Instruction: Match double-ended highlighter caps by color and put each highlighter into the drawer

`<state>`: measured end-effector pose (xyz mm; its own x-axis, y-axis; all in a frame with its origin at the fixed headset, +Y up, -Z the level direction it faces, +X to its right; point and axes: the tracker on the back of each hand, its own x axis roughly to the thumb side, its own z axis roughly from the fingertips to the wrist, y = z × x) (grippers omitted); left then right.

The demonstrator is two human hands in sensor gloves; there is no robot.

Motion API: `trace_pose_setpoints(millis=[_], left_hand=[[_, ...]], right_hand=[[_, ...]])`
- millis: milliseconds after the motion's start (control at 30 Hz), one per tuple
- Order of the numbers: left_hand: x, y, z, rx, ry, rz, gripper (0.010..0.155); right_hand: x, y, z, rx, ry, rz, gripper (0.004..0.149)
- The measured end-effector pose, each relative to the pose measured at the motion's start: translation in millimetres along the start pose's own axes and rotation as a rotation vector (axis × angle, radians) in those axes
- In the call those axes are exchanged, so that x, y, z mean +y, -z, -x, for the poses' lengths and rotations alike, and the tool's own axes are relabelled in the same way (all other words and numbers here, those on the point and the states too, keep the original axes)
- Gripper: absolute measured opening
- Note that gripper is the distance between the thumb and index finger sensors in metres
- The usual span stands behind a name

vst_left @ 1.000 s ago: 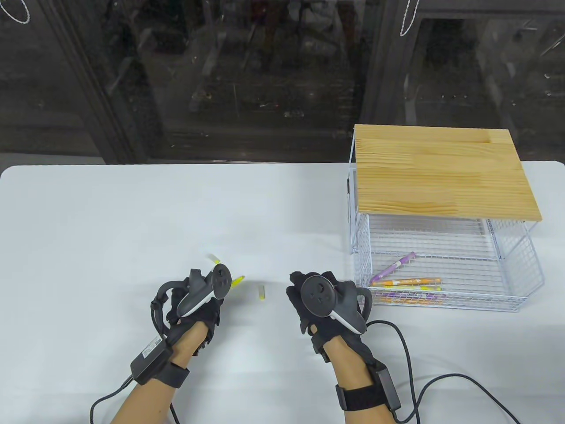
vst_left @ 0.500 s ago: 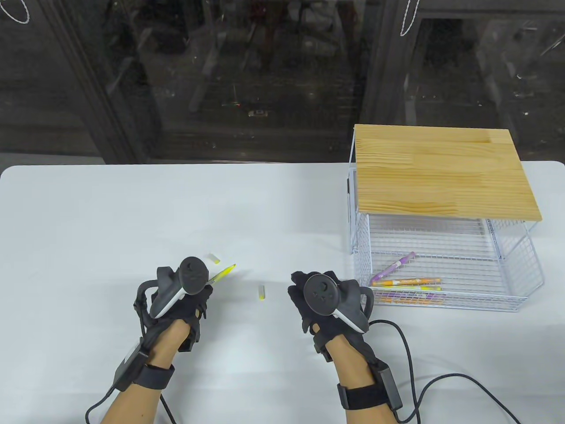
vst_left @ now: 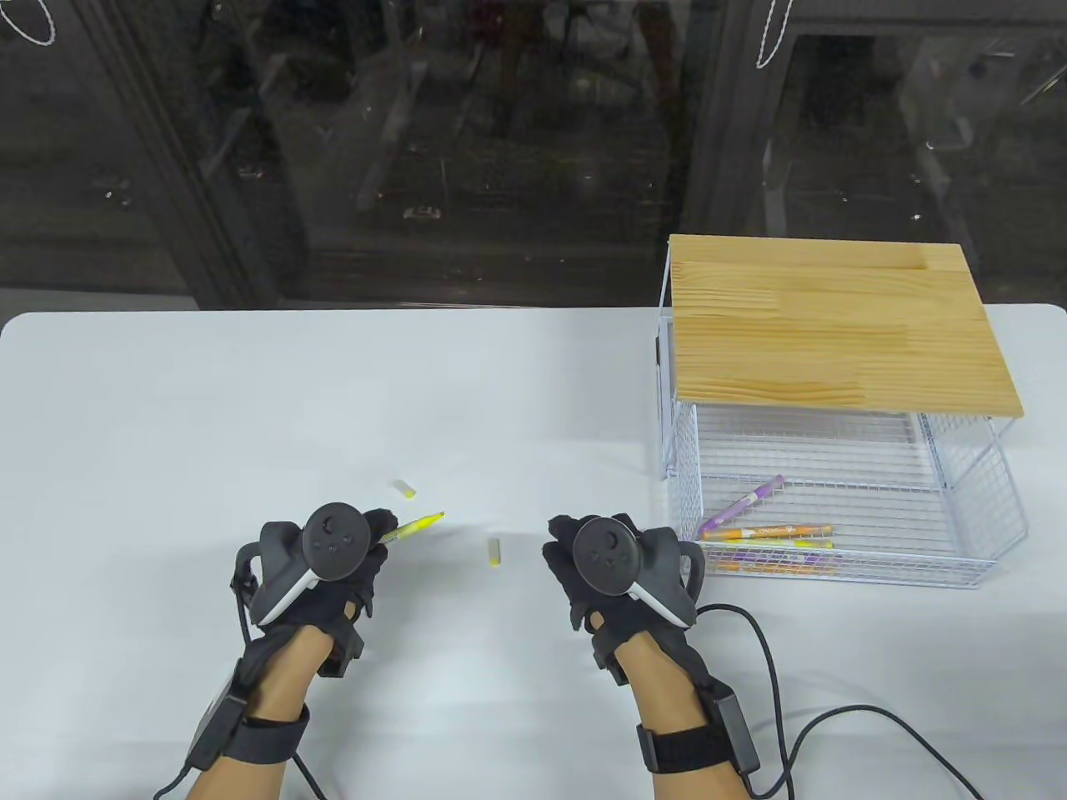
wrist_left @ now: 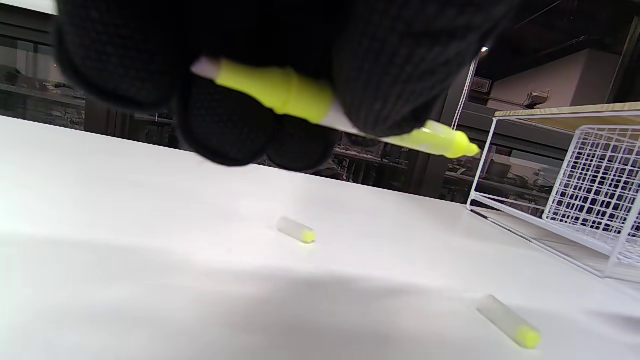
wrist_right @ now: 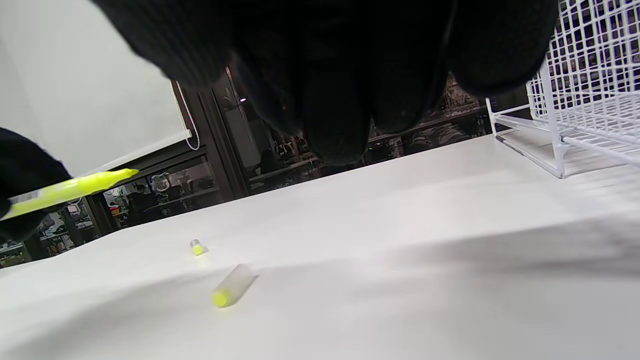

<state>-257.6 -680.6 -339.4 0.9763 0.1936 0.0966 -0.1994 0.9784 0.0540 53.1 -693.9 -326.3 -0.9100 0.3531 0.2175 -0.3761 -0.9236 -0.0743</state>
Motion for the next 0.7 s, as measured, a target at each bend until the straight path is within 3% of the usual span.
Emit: trace_pose_setpoints(millis=[400,700], left_hand=[[4,-4,0,-0.016,-0.019,-0.007,0.048],[7,2,20,0.022,-0.1,-0.031,0.049]], right_hand=[[-9,5,-19,0.015,-0.023,0.078,0.05],[20,34,-48,0.034,-0.102,-0.039,0.049]])
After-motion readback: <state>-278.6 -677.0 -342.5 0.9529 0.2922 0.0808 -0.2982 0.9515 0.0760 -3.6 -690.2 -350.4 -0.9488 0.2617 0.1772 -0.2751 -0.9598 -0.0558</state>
